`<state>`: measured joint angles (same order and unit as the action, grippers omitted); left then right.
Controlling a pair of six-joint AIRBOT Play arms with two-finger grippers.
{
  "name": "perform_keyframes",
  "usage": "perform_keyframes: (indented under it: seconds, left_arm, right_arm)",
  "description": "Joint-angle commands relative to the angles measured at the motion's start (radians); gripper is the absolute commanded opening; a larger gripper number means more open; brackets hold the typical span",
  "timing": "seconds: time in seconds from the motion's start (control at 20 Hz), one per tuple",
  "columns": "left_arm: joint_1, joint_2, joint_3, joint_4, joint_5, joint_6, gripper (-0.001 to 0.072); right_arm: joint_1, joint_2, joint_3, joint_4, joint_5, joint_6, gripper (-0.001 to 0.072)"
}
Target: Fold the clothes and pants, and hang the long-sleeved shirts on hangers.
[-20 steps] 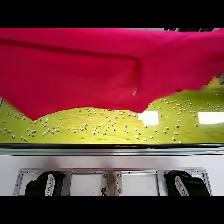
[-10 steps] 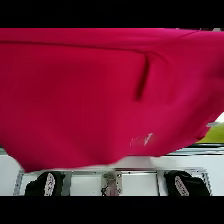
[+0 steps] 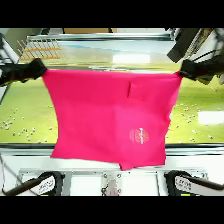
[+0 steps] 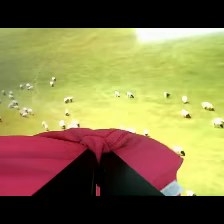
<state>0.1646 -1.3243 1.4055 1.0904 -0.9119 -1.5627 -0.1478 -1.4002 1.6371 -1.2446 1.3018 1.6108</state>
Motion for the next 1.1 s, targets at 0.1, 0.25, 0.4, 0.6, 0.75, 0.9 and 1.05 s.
perform_keyframes:
  seconds: [0.1,0.25,0.4,0.6,0.75,0.9,1.05]
  left_arm:
    - [-0.057,-0.299,0.156,0.012,0.024,-0.006,0.0008]
    - [-0.053,-0.365,0.218,0.008,0.024,-0.024,0.0007]
    - [-0.034,-0.368,0.219,0.016,0.012,-0.024,0.0007]
    - [-0.012,-0.349,0.143,0.018,-0.018,-0.023,0.0007]
    - [-0.012,-0.313,-0.011,0.018,0.042,-0.023,0.0008]
    - [-0.013,-0.293,-0.133,0.016,0.095,-0.022,0.0008]
    - [-0.013,-0.293,-0.192,0.016,0.091,-0.023,0.0065]
  right_arm:
    - [0.039,-0.241,0.001,-0.002,-0.198,-0.016,0.0017]
    - [0.037,-0.266,0.001,-0.003,-0.257,-0.014,0.0017]
    - [0.037,-0.253,-0.002,-0.055,-0.232,-0.013,0.0017]
    - [0.06,-0.185,-0.124,-0.121,-0.222,-0.013,0.0016]
    - [0.085,-0.135,-0.279,-0.134,-0.24,-0.013,0.0017]
    - [0.104,-0.126,-0.385,-0.132,-0.24,-0.012,0.0018]
    - [0.117,-0.126,-0.431,-0.112,-0.238,-0.009,0.0025]
